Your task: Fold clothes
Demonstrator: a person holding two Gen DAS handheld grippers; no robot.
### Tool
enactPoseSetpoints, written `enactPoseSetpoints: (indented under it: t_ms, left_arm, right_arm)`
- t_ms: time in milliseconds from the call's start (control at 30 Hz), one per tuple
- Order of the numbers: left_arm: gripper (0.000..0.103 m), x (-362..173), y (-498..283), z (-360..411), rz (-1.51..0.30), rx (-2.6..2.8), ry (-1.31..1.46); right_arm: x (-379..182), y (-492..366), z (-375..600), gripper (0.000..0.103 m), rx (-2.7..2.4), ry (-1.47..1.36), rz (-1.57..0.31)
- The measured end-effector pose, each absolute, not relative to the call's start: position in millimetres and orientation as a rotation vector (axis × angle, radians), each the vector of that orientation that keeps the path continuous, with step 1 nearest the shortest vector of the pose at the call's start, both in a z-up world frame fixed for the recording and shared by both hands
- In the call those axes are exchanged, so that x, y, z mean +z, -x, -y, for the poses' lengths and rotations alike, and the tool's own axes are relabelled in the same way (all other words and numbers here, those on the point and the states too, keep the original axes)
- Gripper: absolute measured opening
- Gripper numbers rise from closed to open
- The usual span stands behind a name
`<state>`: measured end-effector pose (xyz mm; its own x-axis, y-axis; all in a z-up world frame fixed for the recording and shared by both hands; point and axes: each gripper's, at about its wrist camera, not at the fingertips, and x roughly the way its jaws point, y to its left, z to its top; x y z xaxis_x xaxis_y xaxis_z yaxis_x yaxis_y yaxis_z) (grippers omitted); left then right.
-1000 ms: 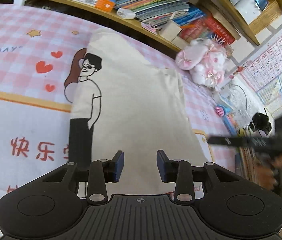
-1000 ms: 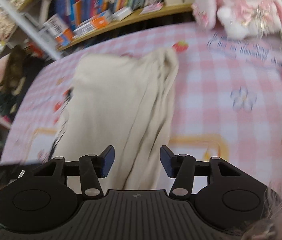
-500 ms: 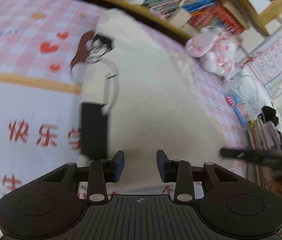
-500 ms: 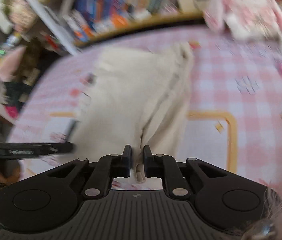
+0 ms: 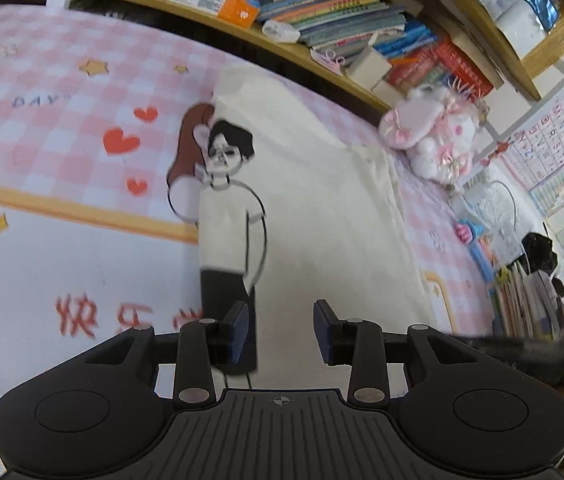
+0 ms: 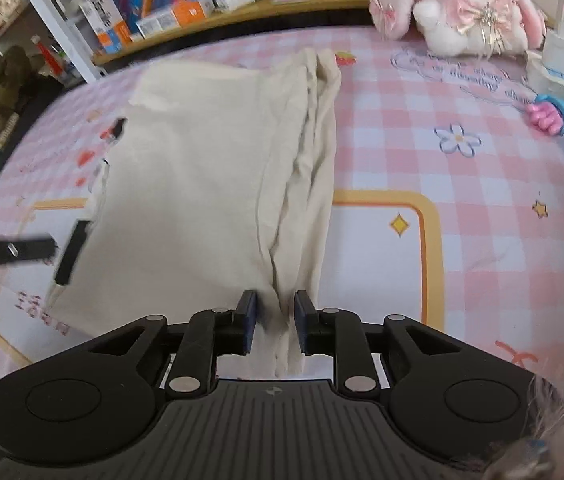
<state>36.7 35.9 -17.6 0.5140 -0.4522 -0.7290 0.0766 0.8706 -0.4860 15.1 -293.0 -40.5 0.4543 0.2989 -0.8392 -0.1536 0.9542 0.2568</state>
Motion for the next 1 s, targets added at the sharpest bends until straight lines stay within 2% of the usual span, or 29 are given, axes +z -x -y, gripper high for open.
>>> enactPoseSetpoints:
  t_ms: [200, 333, 533, 800, 1000]
  left_arm:
    - [0.036, -16.8, -74.9, -53.3, -0.976, -0.33, 0.42]
    - [0.036, -18.1, -110.2, -66.5, -0.969, -0.346, 0.435]
    - [0.036, -22.6, -162.8, -76.7, -0.955, -0.394, 0.466]
    - [0.036, -41.4, -219.7, -90.5, -0.96, -0.413, 0.558]
    - [0.032, -55.5, -252.0, -94.6, -0.939, -0.47, 0.605]
  right_arm:
    - [-40.1, -8.1, 294.4, 0.023, 0.207, -0.191, -1.045]
    - [-41.4, -3.1, 287.5, 0.031, 0.134, -0.188, -1.031]
    - [-44.1, -2.6, 281.9, 0.031, 0.061, -0.212, -1.041]
    - [-45.1, -0.6, 277.6, 0.04, -0.025, -0.237, -1.043]
    - [-44.9, -1.8, 274.8, 0.043, -0.063, -0.234, -1.054]
